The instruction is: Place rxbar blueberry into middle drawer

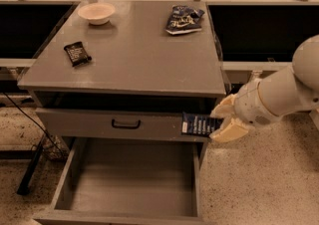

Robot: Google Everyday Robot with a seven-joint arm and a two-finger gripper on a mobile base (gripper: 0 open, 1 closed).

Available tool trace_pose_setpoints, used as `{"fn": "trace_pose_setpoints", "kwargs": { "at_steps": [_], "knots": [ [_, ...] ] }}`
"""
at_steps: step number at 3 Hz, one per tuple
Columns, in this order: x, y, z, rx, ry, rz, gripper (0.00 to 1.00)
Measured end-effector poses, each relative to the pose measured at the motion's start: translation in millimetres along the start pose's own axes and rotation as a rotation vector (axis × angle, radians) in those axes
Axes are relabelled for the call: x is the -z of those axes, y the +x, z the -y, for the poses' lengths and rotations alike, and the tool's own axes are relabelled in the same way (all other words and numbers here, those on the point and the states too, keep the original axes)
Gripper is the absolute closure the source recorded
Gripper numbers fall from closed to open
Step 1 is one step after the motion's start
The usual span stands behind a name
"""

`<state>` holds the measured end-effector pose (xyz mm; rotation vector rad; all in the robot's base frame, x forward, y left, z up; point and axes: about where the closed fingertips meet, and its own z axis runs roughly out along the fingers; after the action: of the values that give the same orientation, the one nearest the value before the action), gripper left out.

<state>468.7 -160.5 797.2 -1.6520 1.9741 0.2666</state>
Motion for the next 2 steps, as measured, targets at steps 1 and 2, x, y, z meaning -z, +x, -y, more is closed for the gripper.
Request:
{"fn": "trace_pose_setpoints", "kwargs": {
  "at_steps": [1,2],
  "knots": [
    [-43.0,20.2,-25.4,0.007,-0.064,-0.007,1.0],
    [-73.5,29.6,-37.1,0.019,-0.119,-0.019,1.0]
  ]
}}
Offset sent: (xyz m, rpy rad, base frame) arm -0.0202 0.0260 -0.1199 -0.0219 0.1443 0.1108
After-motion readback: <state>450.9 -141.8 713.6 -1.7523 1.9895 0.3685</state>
